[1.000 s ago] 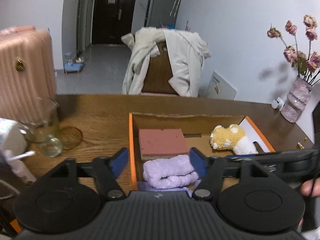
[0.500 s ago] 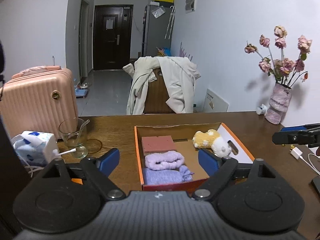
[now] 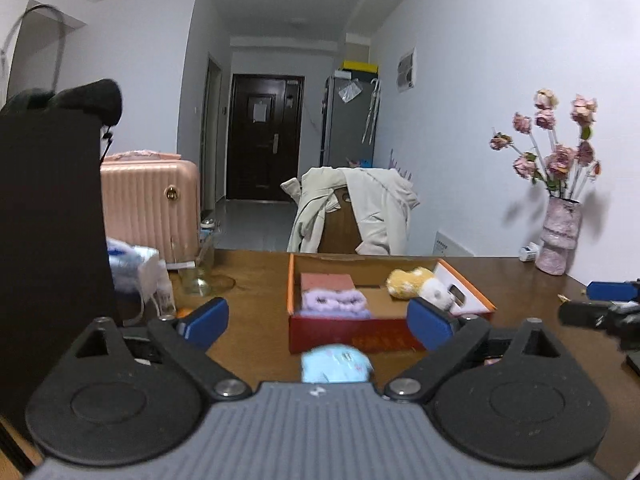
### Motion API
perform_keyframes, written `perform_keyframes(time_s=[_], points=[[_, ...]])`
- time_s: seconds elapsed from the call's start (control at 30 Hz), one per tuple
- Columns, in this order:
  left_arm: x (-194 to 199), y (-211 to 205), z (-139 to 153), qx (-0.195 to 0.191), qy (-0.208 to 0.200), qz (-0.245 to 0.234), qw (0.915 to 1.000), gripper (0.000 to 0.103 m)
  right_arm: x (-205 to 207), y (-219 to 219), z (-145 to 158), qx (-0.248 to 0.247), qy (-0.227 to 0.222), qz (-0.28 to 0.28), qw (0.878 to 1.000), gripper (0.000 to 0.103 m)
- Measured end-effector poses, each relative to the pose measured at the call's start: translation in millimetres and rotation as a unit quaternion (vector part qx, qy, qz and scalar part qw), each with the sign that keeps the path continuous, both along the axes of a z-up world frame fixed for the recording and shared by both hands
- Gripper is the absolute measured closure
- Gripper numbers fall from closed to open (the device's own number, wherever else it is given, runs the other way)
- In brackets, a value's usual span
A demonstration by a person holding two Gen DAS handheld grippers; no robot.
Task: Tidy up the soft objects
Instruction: 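Withdraw both grippers from the box back toward the pile, then close both grippers together on the pink satin bow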
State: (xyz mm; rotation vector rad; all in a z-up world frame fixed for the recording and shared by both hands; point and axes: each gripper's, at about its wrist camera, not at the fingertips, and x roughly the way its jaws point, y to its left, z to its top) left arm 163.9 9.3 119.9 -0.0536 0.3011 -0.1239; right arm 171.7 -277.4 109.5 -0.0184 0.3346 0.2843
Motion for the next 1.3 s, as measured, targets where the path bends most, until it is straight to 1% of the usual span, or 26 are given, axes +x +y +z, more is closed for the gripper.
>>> perform_keyframes(time_s=[0.07,0.13,0.23,0.3,0.37,0.43,0.57,0.67,0.77,0.83,0.87,0.93,0.97,1.0,1.07,1.13,1.23,1.3], points=[[-23.5,-2.0,-17.6,-0.003,-0.008,0.002,1.0000,0.002,-23.1,4.8,-16.6,-0.014,-0.009,-0.005,1.000,0.009],[-44.3,-2.3,-35.6,-0.012,0.001,0.006,0.9999,0.002,-46.8,7.5,-32.2,-0.013,-0.020,-0.011,1.000,0.008],[-59.0,0.1,-52.6,-0.035,0.023,-0.003,0.9991,0.002,-70.5,8.8,-52.6,-0.001,-0.007,-0.014,1.000,0.008],[-64.5,-0.7,-57.1,-0.032,0.026,-0.011,0.9991,0.002,-76.4,8.9,-61.5,0.004,0.007,-0.011,1.000,0.008],[-63.0,-1.3,-60.9,-0.030,0.028,-0.012,0.9991,0.002,-77.2,9.1,-66.9,-0.002,0.017,-0.006,1.000,0.008],[-58.6,-2.8,-64.1,-0.031,0.037,-0.014,0.9987,0.002,-76.0,8.7,-70.4,-0.006,0.020,-0.015,1.000,0.008],[-49.8,-9.8,-64.7,-0.032,0.043,-0.024,0.9983,0.002,-70.9,-1.3,-77.5,0.009,0.032,-0.025,0.999,0.008],[-39.9,-20.1,-67.0,-0.027,0.041,-0.031,0.9983,0.002,-60.2,-14.2,-80.3,0.034,0.040,-0.031,0.998,0.009],[-20.4,-39.1,-71.3,-0.018,0.058,-0.043,0.9972,0.003,-41.4,-31.6,-86.3,0.076,0.060,-0.045,0.994,0.011],[-7.0,-55.3,-71.3,-0.013,0.063,-0.064,0.9958,0.006,-26.3,-43.3,-89.2,0.095,0.074,-0.054,0.991,0.016],[0.2,-63.4,-70.1,-0.011,0.065,-0.074,0.9951,0.008,-19.0,-48.4,-90.3,0.101,0.077,-0.057,0.990,0.017],[20.3,-82.4,-66.0,-0.012,0.073,-0.091,0.9931,0.014,0.9,-60.9,-92.6,0.116,0.086,-0.065,0.987,0.027],[30.9,-91.6,-65.0,-0.015,0.075,-0.101,0.9920,0.018,11.2,-66.6,-94.4,0.124,0.092,-0.069,0.986,0.030],[43.2,-100.9,-64.3,-0.014,0.080,-0.107,0.9909,0.025,22.5,-72.4,-96.6,0.132,0.100,-0.075,0.983,0.034],[68.0,-119.7,-64.0,-0.007,0.096,-0.113,0.9890,0.031,44.4,-79.9,-101.5,0.142,0.109,-0.083,0.980,0.041],[94.7,-135.8,-67.0,-0.010,0.113,-0.118,0.9865,0.032,67.6,-83.0,-108.3,0.137,0.121,-0.089,0.979,0.048],[128.8,-155.7,-80.4,-0.013,0.151,-0.115,0.9817,0.039,97.3,-83.6,-118.2,0.124,0.136,-0.097,0.978,0.059],[142.3,-163.5,-90.6,-0.009,0.174,-0.120,0.9773,0.055,110.0,-83.3,-122.9,0.122,0.142,-0.098,0.977,0.061]])
